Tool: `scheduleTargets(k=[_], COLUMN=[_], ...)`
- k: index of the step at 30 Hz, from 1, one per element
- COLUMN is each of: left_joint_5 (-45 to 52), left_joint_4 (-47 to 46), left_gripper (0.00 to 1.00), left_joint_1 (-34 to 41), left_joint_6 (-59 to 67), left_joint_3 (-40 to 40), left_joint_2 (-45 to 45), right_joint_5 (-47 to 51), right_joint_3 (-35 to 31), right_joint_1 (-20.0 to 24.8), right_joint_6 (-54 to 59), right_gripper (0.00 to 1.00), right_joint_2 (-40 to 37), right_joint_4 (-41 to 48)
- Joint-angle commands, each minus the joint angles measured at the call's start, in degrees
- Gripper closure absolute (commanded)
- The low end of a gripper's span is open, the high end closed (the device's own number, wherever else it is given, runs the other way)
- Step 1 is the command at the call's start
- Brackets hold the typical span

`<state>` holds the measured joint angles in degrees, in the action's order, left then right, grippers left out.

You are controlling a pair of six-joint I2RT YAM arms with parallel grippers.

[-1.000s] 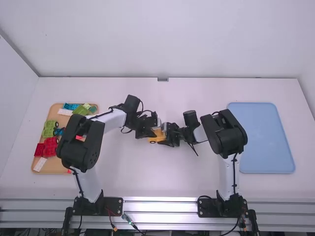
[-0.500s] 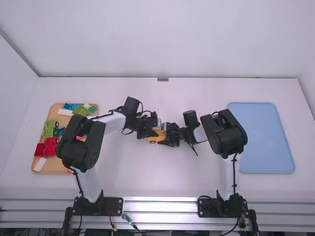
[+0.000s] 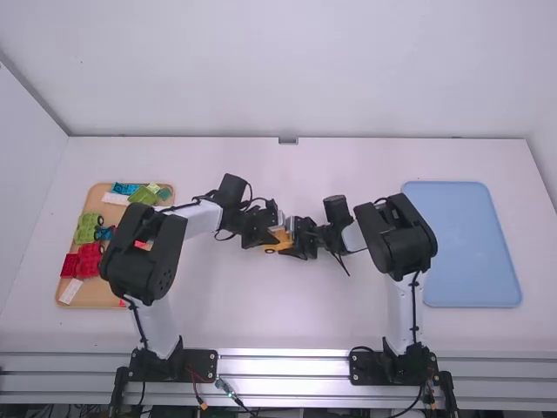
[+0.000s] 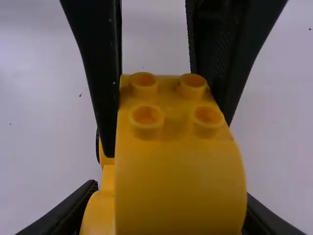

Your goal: Assemble lego blocks to make yellow taxi

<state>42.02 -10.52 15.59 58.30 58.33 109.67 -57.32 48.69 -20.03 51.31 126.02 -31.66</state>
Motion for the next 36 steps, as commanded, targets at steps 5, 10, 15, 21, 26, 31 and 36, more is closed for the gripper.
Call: scheduleTargets(k=[5,10,15,21,26,31,36], left_joint_5=[0.4,-5.8,-8.9,-12.1,-13.1,-13.0,-12.5], left_joint_4=[-0.1,-0.1,-3.1,-5.2,-5.1,-5.9,-5.9], left_gripper=[0.99,0.98,0.98,0.98,0.98,0.89,0.86], left_joint_1=[2.3,5.4,6.2,6.2,6.2,6.2,5.8], left_joint_6=[3.2,2.7,3.0,3.0,3.1,3.0,2.9], left_joint_3=[-0.7,-0.6,0.7,1.6,1.7,2.8,3.3], left_joint_2=[2.9,3.1,3.1,3.2,3.3,3.3,3.3], right_joint_5=[1.6,1.7,1.6,1.6,1.7,1.7,1.8], right_joint_3=[0.1,0.2,0.1,0.1,0.1,0.1,0.1], right_joint_1=[-0.3,-0.3,-0.3,-0.3,-0.3,-0.3,-0.3], right_joint_6=[-0.9,-0.9,-0.9,-0.9,-0.9,-0.9,-0.9], right_gripper=[0.42,0.41,0.42,0.42,0.42,0.42,0.43], right_joint_2=[1.3,1.3,1.3,1.3,1.3,1.3,1.3], right_joint_4=[0.7,0.7,0.7,0.7,0.7,0.7,0.9])
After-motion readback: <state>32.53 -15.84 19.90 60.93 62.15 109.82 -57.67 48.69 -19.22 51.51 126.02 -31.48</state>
